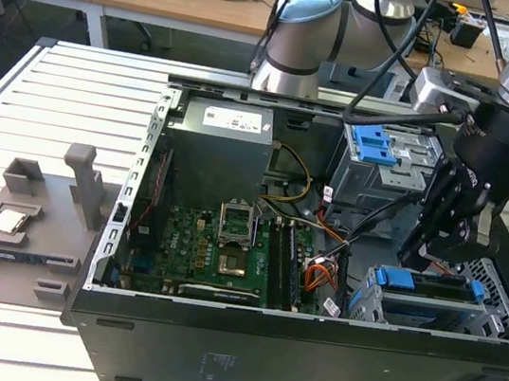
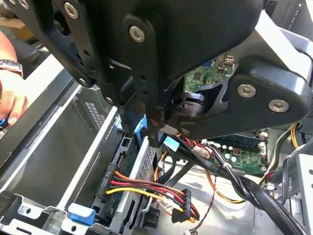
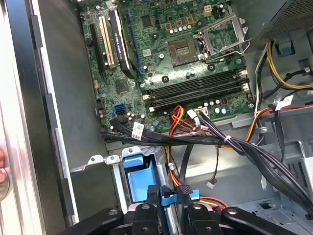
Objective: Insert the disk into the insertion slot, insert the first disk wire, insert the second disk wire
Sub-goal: 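Insert the second disk wire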
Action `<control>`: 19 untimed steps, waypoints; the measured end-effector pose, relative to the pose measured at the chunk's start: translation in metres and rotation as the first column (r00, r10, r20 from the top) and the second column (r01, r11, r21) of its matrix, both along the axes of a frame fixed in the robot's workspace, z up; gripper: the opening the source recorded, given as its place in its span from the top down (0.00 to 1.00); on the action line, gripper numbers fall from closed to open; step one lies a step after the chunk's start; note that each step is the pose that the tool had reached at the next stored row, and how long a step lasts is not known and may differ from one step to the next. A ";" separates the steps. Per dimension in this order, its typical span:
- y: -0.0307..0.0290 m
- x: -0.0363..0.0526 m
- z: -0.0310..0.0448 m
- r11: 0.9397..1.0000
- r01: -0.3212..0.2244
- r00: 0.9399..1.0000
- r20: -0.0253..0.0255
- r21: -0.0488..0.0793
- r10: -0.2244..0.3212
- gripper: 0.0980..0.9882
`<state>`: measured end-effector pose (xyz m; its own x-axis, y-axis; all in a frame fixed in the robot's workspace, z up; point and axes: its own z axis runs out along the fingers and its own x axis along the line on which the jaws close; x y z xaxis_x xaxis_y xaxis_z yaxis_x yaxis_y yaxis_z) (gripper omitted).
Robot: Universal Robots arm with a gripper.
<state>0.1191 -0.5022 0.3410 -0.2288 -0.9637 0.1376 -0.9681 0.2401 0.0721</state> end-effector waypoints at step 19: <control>0.0001 0.0020 0.0095 0.997 -0.071 0.997 0.000 0.015 0.071 0.95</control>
<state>0.1212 -0.5021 0.3505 -0.1597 -0.9795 0.1229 -0.9826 0.1697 0.0755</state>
